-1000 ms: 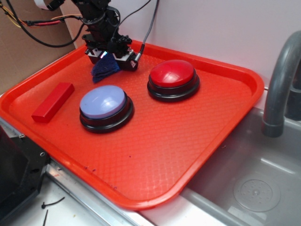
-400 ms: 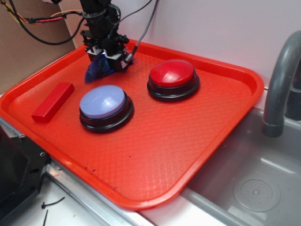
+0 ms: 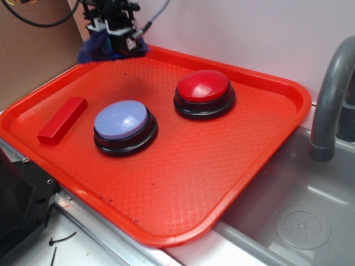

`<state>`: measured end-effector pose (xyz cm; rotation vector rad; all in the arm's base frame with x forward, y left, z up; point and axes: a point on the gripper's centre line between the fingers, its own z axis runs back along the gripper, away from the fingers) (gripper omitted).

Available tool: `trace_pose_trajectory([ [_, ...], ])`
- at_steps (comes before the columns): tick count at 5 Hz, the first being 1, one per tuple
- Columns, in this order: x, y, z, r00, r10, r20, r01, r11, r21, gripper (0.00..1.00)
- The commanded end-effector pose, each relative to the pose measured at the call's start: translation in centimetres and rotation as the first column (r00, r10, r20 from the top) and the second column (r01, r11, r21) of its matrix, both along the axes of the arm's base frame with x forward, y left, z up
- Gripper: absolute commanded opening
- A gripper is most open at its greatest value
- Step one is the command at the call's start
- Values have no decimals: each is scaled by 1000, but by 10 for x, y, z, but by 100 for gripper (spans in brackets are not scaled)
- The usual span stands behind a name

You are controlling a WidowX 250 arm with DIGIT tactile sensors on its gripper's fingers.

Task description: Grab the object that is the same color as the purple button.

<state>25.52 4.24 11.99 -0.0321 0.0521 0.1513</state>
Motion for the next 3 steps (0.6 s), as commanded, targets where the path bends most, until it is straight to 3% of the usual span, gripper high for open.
trace_pose_trajectory([
  [1, -24, -16, 94, 995, 37, 89, -38, 999, 9, 0],
  [2, -42, -13, 103, 990, 54, 132, -59, 997, 39, 0],
  [3, -34, -11, 92, 996, 4, 92, -8, 999, 39, 0],
])
